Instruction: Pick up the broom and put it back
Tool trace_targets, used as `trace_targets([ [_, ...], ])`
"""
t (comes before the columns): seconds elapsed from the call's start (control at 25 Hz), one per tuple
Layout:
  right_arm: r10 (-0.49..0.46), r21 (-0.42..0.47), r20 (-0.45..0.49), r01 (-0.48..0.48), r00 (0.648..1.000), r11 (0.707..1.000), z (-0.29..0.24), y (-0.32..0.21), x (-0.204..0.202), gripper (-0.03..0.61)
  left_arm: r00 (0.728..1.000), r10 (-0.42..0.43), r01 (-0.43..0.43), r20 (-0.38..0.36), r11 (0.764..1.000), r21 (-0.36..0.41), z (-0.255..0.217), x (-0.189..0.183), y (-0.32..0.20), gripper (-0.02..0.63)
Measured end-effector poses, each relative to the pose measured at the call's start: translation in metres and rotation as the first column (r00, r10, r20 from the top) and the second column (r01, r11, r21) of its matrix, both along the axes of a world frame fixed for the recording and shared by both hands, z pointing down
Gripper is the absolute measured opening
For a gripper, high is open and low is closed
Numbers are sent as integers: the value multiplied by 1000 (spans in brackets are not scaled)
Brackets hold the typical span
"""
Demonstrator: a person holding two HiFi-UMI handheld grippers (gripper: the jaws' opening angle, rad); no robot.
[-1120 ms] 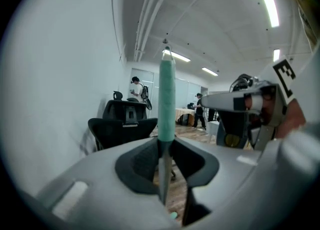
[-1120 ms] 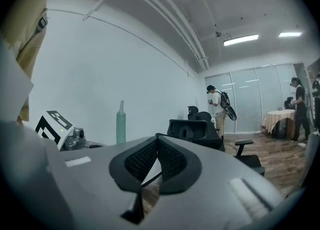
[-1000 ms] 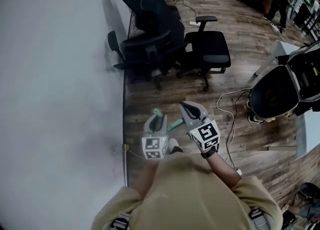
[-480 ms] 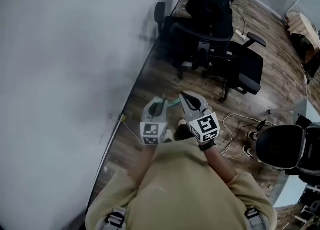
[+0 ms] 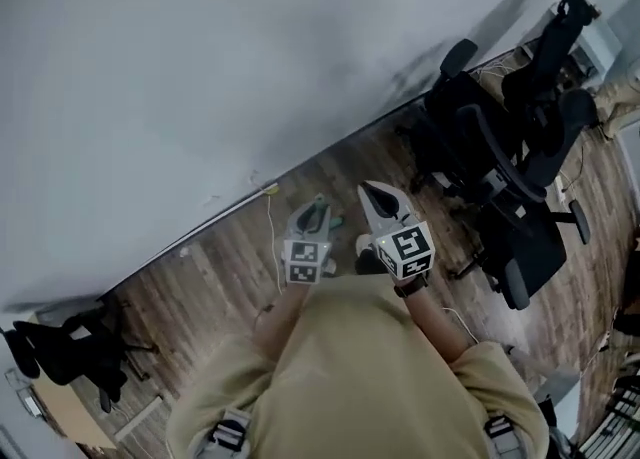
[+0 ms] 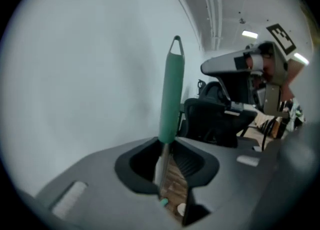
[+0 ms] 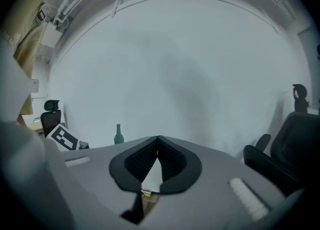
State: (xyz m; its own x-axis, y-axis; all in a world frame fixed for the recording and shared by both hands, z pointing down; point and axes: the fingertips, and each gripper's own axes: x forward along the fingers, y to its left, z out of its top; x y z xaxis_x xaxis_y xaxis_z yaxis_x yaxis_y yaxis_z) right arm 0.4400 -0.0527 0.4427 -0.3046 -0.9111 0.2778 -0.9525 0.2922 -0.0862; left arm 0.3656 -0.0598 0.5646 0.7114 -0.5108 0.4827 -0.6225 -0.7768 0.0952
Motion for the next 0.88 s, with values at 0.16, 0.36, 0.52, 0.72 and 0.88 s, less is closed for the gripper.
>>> trace_targets([
  [0.16, -167, 2, 19, 167, 986, 986, 5, -20, -2, 5, 982, -178, 179, 56, 984, -4, 17, -18, -9, 84],
  [0.36, -300, -31, 66, 302, 952, 953, 31, -33, -2, 5, 935, -347, 348, 69, 938, -4, 30, -35, -18, 83],
  [0.52, -368, -85, 99, 377, 924, 922, 57, -43, -14, 5, 919, -390, 390, 62, 921, 9, 31, -40, -29, 83],
  [0.72, -428, -131, 94, 437, 899, 890, 81, -60, -37, 6, 917, -389, 390, 86, 921, -3, 50, -41, -47, 83],
  [0.88, -372, -190, 82, 381, 925, 905, 113, -87, -38, 5, 924, -365, 368, 115, 930, -9, 86, -46, -79, 83],
])
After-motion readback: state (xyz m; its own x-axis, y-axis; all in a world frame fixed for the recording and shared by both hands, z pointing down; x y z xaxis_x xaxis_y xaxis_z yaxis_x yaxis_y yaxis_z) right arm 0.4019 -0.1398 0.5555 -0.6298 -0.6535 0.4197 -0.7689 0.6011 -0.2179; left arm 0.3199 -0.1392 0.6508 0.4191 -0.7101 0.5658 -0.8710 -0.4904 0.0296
